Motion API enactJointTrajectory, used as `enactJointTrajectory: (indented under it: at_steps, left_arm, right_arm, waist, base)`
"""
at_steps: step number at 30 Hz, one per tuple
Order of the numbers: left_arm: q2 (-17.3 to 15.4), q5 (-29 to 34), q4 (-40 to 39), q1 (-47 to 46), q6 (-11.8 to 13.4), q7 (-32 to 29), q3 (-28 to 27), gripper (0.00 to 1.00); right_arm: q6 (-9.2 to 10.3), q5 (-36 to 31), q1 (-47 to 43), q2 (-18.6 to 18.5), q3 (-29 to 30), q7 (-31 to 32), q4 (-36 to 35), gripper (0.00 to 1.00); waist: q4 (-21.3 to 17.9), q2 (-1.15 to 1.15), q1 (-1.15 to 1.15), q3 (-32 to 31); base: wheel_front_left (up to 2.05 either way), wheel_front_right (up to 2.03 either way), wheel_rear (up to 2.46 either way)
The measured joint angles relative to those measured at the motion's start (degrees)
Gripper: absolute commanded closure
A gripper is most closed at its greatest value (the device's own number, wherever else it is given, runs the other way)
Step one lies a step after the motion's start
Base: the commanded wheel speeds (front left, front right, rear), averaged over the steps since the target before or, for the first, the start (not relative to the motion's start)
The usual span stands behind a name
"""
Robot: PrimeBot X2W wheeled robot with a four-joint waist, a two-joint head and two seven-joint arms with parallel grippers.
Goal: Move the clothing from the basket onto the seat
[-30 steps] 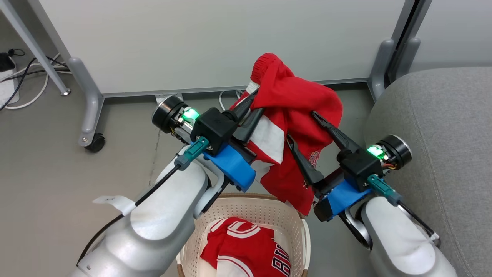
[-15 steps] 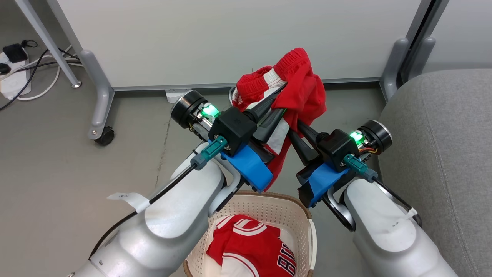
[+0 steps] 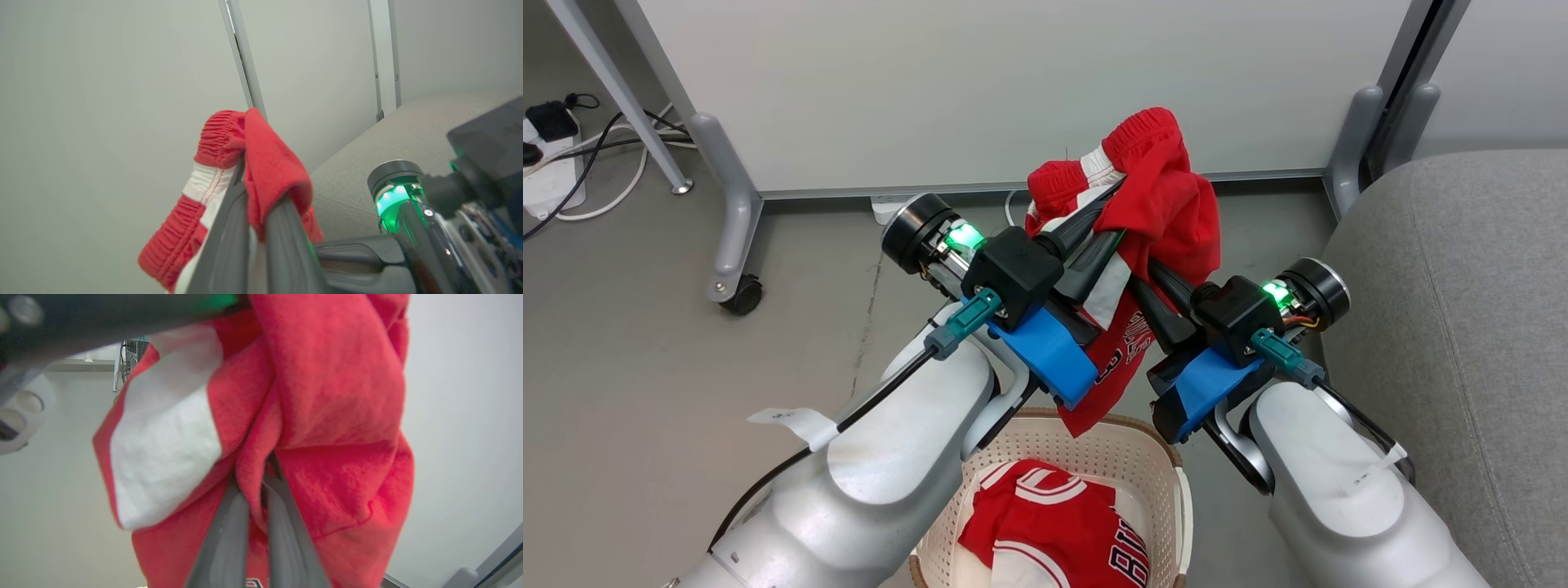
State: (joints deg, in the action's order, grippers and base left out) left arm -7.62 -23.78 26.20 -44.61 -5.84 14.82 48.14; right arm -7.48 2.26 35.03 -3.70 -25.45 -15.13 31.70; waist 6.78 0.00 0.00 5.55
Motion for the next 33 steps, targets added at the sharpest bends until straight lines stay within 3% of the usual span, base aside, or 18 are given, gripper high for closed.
enactJointTrajectory:
  at_steps: [18, 19, 20, 33]
  left_arm:
    - [-0.1, -0.3, 1.2, 0.1, 0.2, 0.2, 0.1, 1.0]
    - [-0.2, -0.3, 1.3, 0.1, 0.3, 0.2, 0.1, 0.6]
    - [-0.1, -0.3, 1.6, 0.1, 0.6, 0.2, 0.1, 0.0]
    - [-1.6, 0.3, 1.1, 2.3, 1.8, 0.2, -0.5, 0.0]
  right_arm:
    - [0.0, 1.1, -0.4, -0.2, -0.8, 0.0, -0.6, 1.0]
    - [0.0, 1.3, -0.4, -0.2, -0.8, 0.0, -0.6, 1.0]
    - [0.0, 1.5, -0.4, -0.2, -0.7, 0.0, -0.7, 1.0]
    - [0.0, 3.3, -3.2, 0.4, 5.0, 0.0, -4.2, 1.0]
  waist:
    - [-0.3, 0.0, 0.0, -0.5]
    - [-0.4, 0.0, 0.0, -0.6]
    - [-0.4, 0.0, 0.0, -0.6]
    - [-1.5, 0.0, 0.0, 0.3]
  base:
    - [0.0, 0.0, 0.0]
    - [0.0, 0.0, 0.0]
    - [0.0, 0.0, 0.0]
    - [0.0, 0.0, 0.0]
